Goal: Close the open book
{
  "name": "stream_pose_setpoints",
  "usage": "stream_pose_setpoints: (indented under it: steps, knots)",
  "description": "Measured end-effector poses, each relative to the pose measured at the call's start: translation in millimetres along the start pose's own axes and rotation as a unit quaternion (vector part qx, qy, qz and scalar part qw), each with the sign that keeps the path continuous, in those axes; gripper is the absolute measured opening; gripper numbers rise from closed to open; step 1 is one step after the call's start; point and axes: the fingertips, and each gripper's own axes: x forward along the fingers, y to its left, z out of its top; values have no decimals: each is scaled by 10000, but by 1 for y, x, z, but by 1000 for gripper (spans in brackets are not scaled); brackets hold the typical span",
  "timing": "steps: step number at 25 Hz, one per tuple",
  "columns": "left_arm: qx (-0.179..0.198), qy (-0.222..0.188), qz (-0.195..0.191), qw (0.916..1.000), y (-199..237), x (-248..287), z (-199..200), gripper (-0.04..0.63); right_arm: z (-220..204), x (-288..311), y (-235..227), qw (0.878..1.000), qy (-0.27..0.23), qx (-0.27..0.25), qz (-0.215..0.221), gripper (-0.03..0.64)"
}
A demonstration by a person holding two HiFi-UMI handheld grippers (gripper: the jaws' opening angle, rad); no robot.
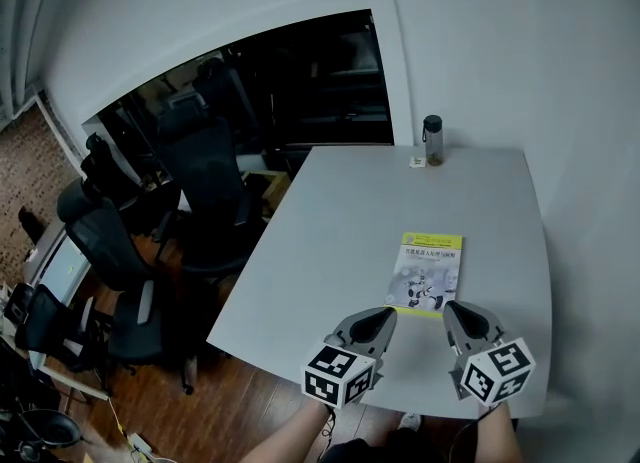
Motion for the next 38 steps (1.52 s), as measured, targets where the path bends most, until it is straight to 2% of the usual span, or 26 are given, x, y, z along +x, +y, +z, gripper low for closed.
stream_pose_setpoints:
  steps: [6,18,26,38]
  knots:
    - [223,-248,-42,9994,-12,-42,9,5,15,-10,45,9993,-179,-315,53,5]
    - [191,-562,26,9982,-32,-142,5,5,16,-44,148,9962,-248,-823,130,5]
    - [286,-744,14,9968,-42,-175,12,5,19,-60,178,9958,-407,-816,127,5]
    - [227,-765,6,9968,-47,-198,5,5,14,-70,203,9958,-349,-830,147,5]
